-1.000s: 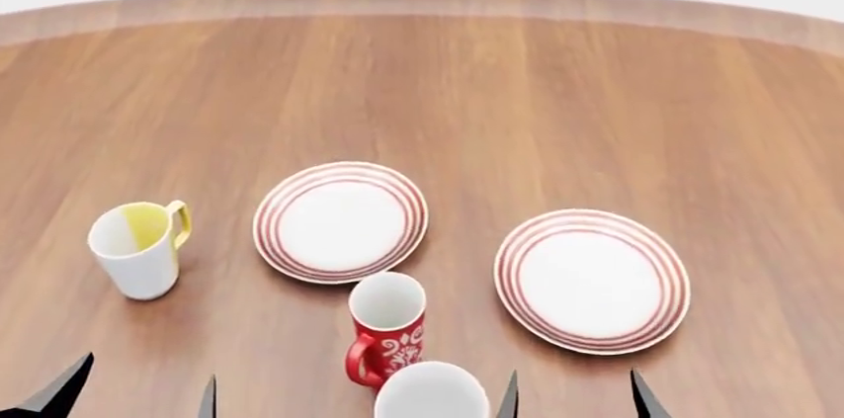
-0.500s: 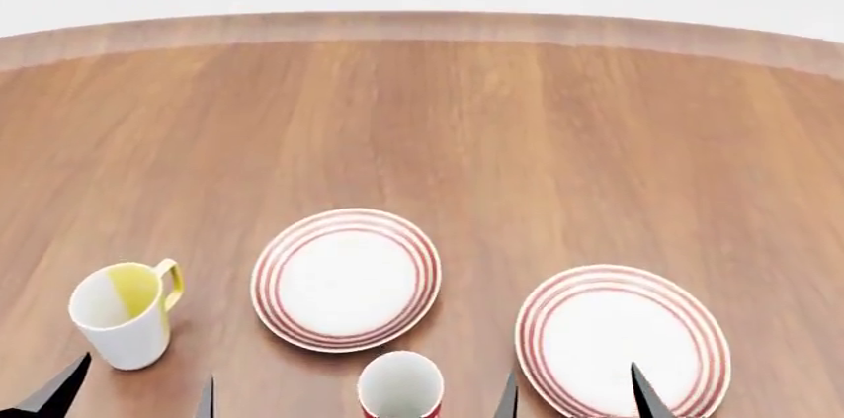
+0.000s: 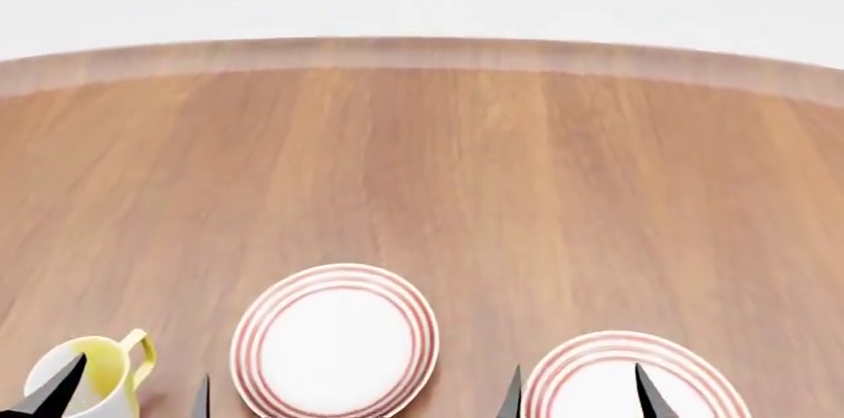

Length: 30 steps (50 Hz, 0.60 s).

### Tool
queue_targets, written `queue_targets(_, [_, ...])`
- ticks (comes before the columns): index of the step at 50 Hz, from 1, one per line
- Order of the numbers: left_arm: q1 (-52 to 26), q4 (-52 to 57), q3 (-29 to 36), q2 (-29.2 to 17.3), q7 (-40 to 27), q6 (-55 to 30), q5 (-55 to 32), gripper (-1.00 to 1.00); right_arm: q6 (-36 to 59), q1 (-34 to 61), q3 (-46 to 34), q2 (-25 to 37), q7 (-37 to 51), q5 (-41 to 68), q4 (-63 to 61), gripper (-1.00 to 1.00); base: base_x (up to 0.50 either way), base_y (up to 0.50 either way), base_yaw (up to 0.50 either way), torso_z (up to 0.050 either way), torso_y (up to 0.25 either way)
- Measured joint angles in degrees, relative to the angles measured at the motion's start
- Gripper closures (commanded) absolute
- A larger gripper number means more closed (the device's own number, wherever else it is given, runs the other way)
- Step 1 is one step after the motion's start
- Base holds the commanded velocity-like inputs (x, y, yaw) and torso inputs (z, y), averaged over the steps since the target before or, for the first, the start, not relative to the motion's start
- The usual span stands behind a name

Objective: Put the white mug on the left plate.

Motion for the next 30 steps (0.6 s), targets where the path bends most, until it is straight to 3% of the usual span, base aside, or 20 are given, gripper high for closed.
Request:
queue_targets(16, [0.0,0.4,0.4,-0.5,-0.5,0.0,-0.4,-1.0,0.4,0.0,-0.4,0.6,0.6,0.4,-0.8,-1.0,0.3,0.0,0.0,0.0,0.001])
queue_targets(30, [0.8,1.8,1.0,-1.7,-0.1,0.1,-0.8,-1.0,0.1,0.1,-0.8,1.0,1.0,0.7,-1.0,-1.0,0.0,0.0,0.0,0.0,0.0])
